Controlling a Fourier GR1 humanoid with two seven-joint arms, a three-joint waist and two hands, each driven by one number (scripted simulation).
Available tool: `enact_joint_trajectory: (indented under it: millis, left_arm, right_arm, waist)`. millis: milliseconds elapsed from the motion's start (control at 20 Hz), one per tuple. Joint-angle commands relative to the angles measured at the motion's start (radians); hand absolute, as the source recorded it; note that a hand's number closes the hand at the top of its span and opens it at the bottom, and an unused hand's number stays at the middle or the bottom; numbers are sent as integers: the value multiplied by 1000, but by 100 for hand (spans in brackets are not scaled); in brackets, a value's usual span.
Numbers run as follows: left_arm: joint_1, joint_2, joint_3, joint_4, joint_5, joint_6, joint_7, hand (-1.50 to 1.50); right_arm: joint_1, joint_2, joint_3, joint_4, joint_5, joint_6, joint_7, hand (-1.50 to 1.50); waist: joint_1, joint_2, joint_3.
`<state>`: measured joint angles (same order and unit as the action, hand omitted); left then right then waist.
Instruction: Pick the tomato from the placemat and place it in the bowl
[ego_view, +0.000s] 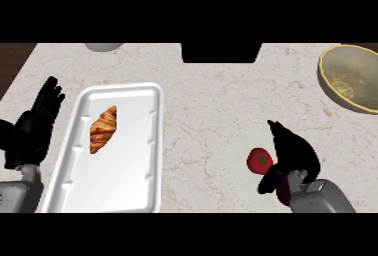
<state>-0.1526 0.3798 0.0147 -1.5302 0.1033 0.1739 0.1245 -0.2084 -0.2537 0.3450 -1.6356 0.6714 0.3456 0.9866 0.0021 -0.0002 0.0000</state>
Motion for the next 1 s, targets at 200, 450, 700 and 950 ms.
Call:
enact_joint_trajectory:
  millis: [200,450,700,950]
  left_arm:
    - [-24,-22,54,32,-26,-58,10,0]
    - [-9,-49,62,2,-45,-58,18,0]
    - [-19,-83,54,-13,-88,-48,40,0]
    - [5,-96,79,-19,-91,-67,-1,0]
  right_arm:
    - [86,56,-16,14,73,7,-3,-150]
    - [-22,136,-33,117,148,-20,20,-150]
    - [57,129,-43,198,197,-90,-92,-150]
    - [-7,134,-98,255,134,-35,-190,150]
  waist:
    - [-3,0,0]
    - [0,0,0]
    - [-1,0,0]
    - [1,0,0]
